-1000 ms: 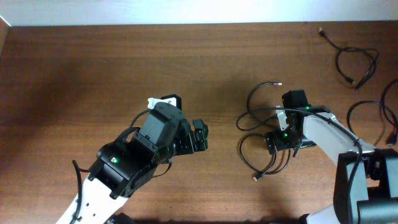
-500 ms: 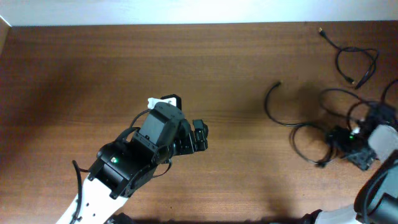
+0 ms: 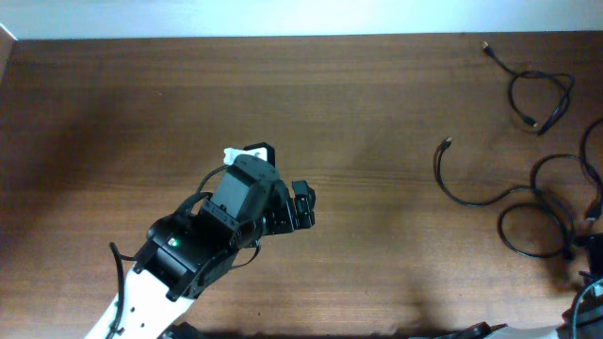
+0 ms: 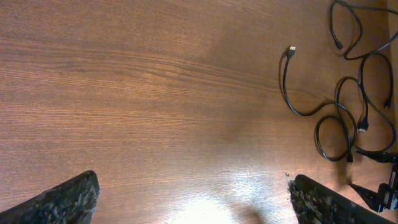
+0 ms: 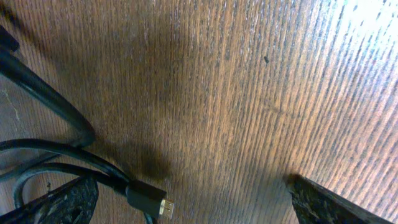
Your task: Untangle cables
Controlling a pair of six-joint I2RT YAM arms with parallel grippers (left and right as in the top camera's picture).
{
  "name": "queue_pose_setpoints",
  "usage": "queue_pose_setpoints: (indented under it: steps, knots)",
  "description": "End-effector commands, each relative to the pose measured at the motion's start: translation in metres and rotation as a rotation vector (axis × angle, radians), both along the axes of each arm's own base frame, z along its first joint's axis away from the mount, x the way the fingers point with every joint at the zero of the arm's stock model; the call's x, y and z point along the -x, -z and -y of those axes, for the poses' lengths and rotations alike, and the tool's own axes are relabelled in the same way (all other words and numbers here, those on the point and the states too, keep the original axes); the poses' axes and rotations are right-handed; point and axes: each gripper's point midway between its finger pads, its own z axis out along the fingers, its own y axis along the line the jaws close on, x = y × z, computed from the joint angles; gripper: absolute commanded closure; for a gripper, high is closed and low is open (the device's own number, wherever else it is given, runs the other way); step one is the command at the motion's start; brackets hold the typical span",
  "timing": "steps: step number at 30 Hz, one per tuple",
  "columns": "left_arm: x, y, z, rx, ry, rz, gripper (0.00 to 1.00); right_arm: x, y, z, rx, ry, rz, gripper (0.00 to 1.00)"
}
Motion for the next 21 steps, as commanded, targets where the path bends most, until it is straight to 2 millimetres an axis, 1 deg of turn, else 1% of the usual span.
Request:
queue_pose_setpoints:
  steps: [1,2,3,4,6,8,9,10,11,13,14,16,18,20,21]
  knots:
    - [-0.001,-0.007,0.0,0.008,0.009,0.02,0.01,0.001,0.008,-0.024,-0.064,-0.042,0.018,0.01]
    - [-0.001,-0.007,0.0,0.008,0.009,0.02,0.01,-0.01,-0.008,-0.026,-0.018,-0.113,0.063,0.01]
    - [-0.001,-0.007,0.0,0.008,0.009,0.02,0.01,-0.024,-0.027,-0.031,0.043,-0.184,0.085,0.04]
    - [-0.001,-0.007,0.0,0.008,0.009,0.02,0.01,-0.037,-0.045,-0.039,0.111,-0.262,0.081,0.04]
    - [-0.001,-0.007,0.0,0.008,0.009,0.02,0.01,-0.06,-0.079,-0.063,0.249,-0.398,0.066,0.03]
    - [-0.001,-0.007,0.0,0.008,0.009,0.02,0.01,-0.088,-0.117,-0.101,0.385,-0.575,0.124,0.03]
    - [-0.001,-0.007,0.0,0.008,0.009,0.02,0.01,-0.103,-0.14,-0.134,0.441,-0.688,0.192,0.02]
    - [-0.001,-0.007,0.0,0.008,0.009,0.021,0.01,-0.109,-0.146,-0.153,0.462,-0.775,0.219,0.02]
    - [-0.001,-0.007,0.0,0.008,0.009,0.021,0.01,-0.114,-0.15,-0.177,0.479,-0.895,0.24,0.02]
    - [-0.001,-0.007,0.0,0.008,0.009,0.021,0.01,-0.125,-0.149,-0.236,0.474,-1.133,0.281,0.02]
    - [-0.001,-0.007,0.0,0.008,0.009,0.02,0.01,-0.126,-0.149,-0.254,0.466,-1.195,0.297,0.02]
    - [-0.001,-0.007,0.0,0.008,0.009,0.021,0.01,-0.126,-0.146,-0.301,0.434,-1.343,0.331,0.02]
    - [-0.001,-0.007,0.0,0.008,0.009,0.02,0.02,-0.123,-0.138,-0.329,0.392,-1.428,0.332,0.02]
    - [-0.001,-0.007,0.0,0.008,0.009,0.02,0.01,-0.12,-0.127,-0.344,0.348,-1.465,0.308,0.02]
    - [-0.001,-0.007,0.0,0.008,0.009,0.02,0.01,-0.12,-0.12,-0.347,0.332,-1.48,0.288,0.02]
